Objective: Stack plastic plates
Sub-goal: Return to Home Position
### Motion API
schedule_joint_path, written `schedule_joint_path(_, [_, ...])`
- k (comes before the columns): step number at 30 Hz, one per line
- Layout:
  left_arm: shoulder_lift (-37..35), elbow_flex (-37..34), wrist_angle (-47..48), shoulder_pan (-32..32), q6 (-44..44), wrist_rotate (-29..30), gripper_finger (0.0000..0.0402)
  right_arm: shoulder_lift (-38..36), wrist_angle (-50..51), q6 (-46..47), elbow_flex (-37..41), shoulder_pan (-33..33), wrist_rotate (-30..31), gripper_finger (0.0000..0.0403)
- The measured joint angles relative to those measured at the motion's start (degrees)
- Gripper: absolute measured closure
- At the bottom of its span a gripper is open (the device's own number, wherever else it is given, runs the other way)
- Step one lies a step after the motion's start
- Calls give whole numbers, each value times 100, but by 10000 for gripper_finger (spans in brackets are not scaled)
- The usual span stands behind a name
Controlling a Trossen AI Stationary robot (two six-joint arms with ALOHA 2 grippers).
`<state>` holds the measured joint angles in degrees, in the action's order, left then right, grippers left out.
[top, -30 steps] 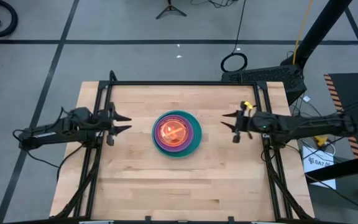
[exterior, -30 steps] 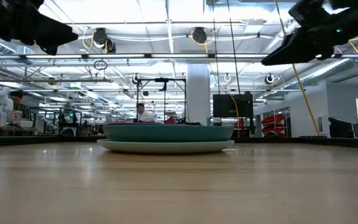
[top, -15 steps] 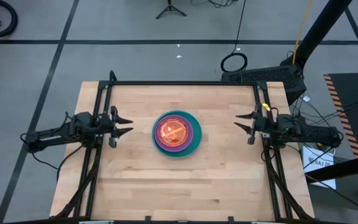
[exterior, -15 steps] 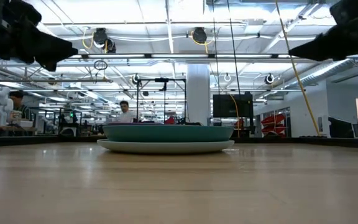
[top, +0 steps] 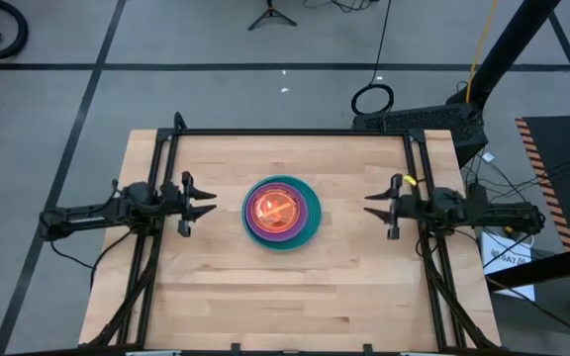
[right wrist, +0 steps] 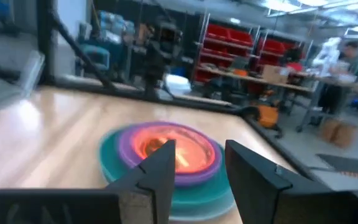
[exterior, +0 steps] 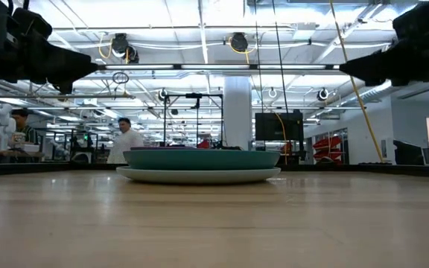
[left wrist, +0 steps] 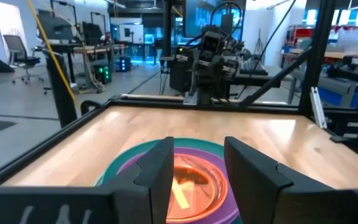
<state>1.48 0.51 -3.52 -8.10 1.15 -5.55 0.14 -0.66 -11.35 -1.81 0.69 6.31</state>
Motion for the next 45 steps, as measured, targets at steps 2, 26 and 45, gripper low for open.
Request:
schedule_joint_path(2, [0,0,13,-1,-46,47,254,113,-228,4,46,21,-135,271])
schedule_joint_path(26, [32,107,425,-13,965,593,254,219,-379,-285,64,46,111,271])
schedule_joint_path(45, [32,109,426,-13,959,593,254,220,-380,-285,68,46,111,271])
